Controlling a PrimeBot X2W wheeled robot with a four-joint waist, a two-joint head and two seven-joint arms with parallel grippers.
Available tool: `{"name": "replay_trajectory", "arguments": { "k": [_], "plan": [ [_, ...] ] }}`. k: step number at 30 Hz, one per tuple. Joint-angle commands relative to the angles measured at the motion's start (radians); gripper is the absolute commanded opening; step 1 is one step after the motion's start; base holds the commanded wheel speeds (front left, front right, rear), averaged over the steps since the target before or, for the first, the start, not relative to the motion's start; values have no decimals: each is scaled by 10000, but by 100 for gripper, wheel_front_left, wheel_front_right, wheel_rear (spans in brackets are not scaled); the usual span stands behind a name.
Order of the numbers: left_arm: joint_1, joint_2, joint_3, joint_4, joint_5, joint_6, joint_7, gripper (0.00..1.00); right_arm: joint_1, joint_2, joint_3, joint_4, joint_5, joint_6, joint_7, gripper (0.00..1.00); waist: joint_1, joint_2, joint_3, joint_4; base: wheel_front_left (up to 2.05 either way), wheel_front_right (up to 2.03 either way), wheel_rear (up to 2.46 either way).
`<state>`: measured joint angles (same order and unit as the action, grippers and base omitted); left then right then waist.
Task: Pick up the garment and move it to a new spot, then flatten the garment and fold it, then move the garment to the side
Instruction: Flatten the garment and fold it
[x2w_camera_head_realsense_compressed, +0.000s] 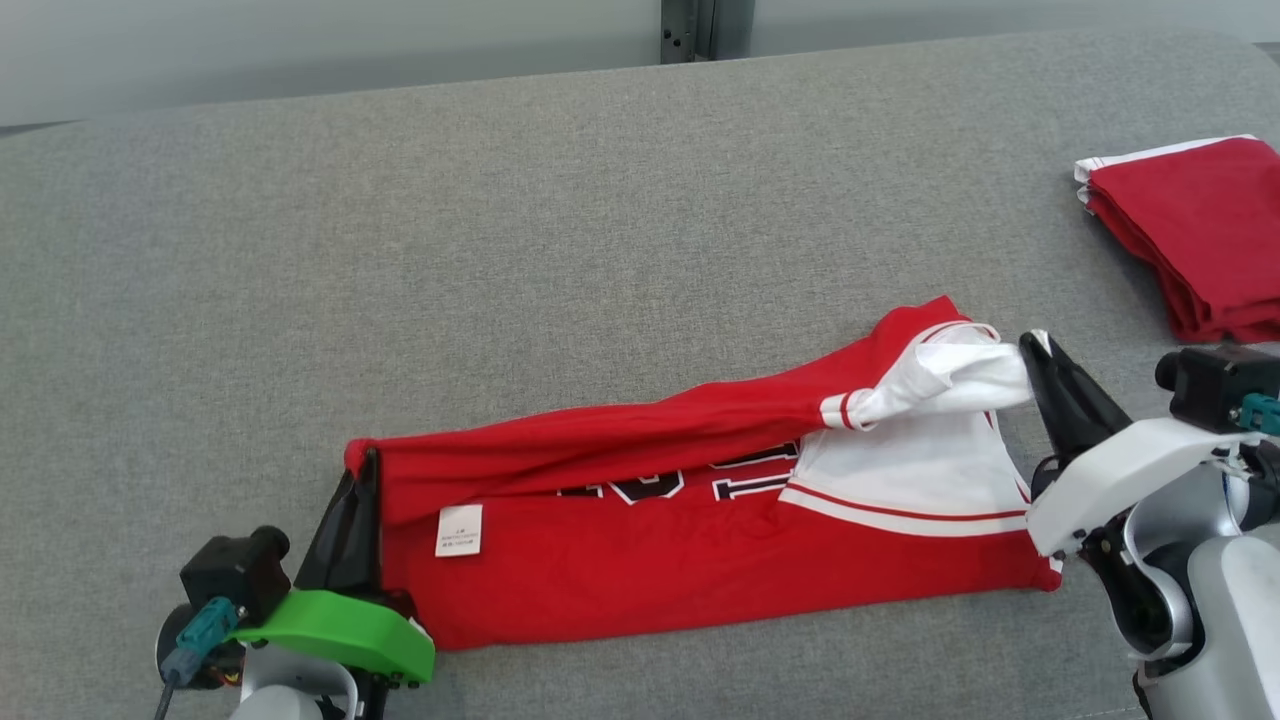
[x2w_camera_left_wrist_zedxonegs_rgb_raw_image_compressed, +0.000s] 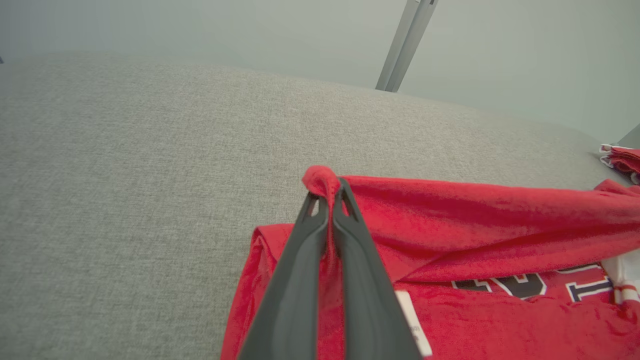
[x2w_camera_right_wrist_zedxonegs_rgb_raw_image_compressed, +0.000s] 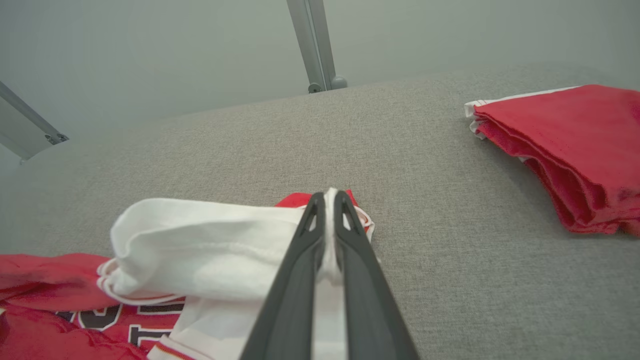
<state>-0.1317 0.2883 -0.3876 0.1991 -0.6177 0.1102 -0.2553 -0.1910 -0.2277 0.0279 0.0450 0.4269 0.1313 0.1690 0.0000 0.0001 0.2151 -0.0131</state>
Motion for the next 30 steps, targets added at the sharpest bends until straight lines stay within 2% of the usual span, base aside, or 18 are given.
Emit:
{"name": "replay_trajectory", "arguments": {
  "k": [1, 5, 6, 7, 8, 9, 21, 30],
  "plan": [
    [231, -39, 57, 13, -94, 68, -2, 0, 255, 121, -76, -144, -94, -11, 78, 0, 0, -1, -51, -52, 0, 0, 0],
    [433, -112, 70, 249, -179, 110, -22, 0, 632, 378, -114, -290, -358, -11, 83, 0, 0, -1, -66, -55, 0, 0, 0],
    [461, -134, 90, 312, -191, 101, -29, 18, 719, 465, -110, -293, -375, -13, 43, 0, 0, -1, -72, -45, 0, 0, 0],
    [486, -156, 129, 371, -203, 105, -42, 49, 826, 524, -105, -301, -393, -11, 16, 22, 0, -1, -79, -32, 0, 0, 0],
    [519, -183, 181, 401, -224, 110, -56, 100, 947, 565, -120, -316, -410, -11, -41, 50, 0, -1, -85, -18, 0, 0, 0],
    [561, -228, 259, 391, -267, 111, -71, 100, 1068, 621, -161, -327, -396, -11, -77, 98, 0, -1, -92, -4, 0, 0, 0],
    [2217, -847, 1368, -1075, 165, -26, -96, 100, 2113, 1132, -1634, -550, -753, -11, -503, 100, 0, -1, -308, 5, 0, 0, 0],
    [1823, -1169, 1582, -1106, 973, -197, -97, 100, 1604, 1205, -1260, -13, -1086, -11, -224, 100, 0, -1, -642, 177, 0, 0, 0]
  ]
}}
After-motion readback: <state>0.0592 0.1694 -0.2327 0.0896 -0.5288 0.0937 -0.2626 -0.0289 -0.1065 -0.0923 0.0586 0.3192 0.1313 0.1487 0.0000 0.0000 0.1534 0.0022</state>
